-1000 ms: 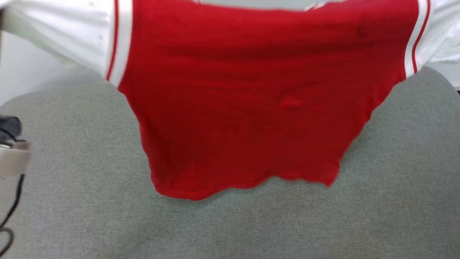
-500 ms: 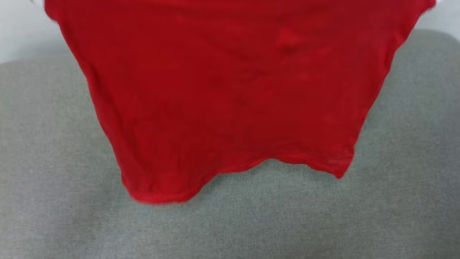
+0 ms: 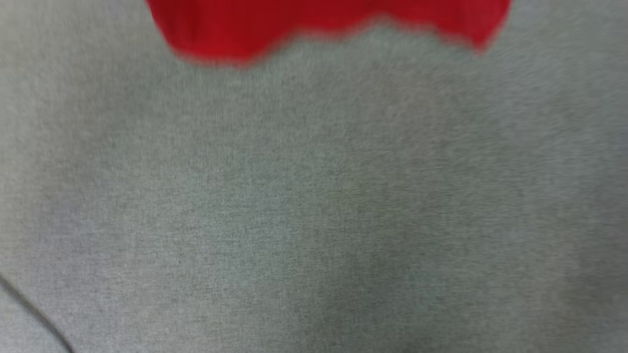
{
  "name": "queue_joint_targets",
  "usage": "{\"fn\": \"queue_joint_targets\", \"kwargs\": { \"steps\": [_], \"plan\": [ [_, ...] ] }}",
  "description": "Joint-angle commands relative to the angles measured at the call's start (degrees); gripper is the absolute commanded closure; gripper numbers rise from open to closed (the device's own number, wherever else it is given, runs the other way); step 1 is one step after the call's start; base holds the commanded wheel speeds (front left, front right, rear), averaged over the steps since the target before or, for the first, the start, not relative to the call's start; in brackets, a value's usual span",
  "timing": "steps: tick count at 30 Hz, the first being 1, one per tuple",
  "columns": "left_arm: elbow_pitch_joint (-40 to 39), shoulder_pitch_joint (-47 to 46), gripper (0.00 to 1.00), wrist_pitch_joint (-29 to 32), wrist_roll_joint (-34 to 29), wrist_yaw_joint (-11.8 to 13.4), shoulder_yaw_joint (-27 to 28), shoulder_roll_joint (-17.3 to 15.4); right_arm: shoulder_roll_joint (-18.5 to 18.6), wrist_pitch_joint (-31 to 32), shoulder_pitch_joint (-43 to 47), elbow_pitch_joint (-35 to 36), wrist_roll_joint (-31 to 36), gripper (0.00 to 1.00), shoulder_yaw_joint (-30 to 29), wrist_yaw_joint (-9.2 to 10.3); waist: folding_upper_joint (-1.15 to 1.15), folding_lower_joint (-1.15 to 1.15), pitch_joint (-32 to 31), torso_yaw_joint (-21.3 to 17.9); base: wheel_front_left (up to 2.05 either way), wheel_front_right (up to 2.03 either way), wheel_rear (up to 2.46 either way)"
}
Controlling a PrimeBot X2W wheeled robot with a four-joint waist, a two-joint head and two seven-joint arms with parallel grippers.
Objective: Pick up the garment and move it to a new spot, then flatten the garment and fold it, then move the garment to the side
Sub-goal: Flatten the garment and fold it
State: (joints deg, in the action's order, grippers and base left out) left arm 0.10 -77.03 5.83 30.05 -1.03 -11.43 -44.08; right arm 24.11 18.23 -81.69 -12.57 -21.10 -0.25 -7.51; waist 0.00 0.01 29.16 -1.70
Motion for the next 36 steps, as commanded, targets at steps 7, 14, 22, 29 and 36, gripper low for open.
{"fn": "queue_joint_targets", "kwargs": {
  "steps": [7, 14, 22, 29, 36],
  "plan": [
    [14.6, -13.1, 1.0, -6.3, -2.7, -1.3, -2.4, 5.2, -1.9, -6.7, -11.4, -11.0, 6.1, 1.0, -0.4, 0.04, 0.0, -0.01, 7.3, 3.1, 0.0, 0.0, 0.0],
    [24.2, -13.4, 1.0, -13.4, -3.2, -3.3, -4.9, 8.8, -2.7, -10.9, -10.8, -19.6, 7.6, 1.0, 1.0, 0.04, 0.0, -0.01, 9.1, 4.3, 0.0, 0.0, 0.0],
    [29.1, -0.8, 1.0, -18.2, -1.6, -4.6, -9.1, 12.9, -2.6, -13.8, -0.7, -24.5, 3.8, 1.0, 4.7, 0.04, 0.0, -0.01, 6.3, 4.8, 0.0, 0.0, 0.0],
    [27.8, 15.8, 1.0, -19.9, 0.4, -3.0, -10.7, 15.5, -2.6, -13.9, 11.8, -26.9, 0.9, 1.0, 5.8, 0.04, 0.0, -0.01, 0.4, 4.2, 0.0, 0.0, 0.0],
    [24.1, 31.3, 1.0, -19.4, 2.2, -1.1, -11.7, 15.2, -0.6, -11.1, 24.8, -25.0, -3.5, 1.0, 10.6, 0.03, 0.0, -0.01, -5.7, 3.9, 0.0, 0.0, 0.0]
  ]
}}
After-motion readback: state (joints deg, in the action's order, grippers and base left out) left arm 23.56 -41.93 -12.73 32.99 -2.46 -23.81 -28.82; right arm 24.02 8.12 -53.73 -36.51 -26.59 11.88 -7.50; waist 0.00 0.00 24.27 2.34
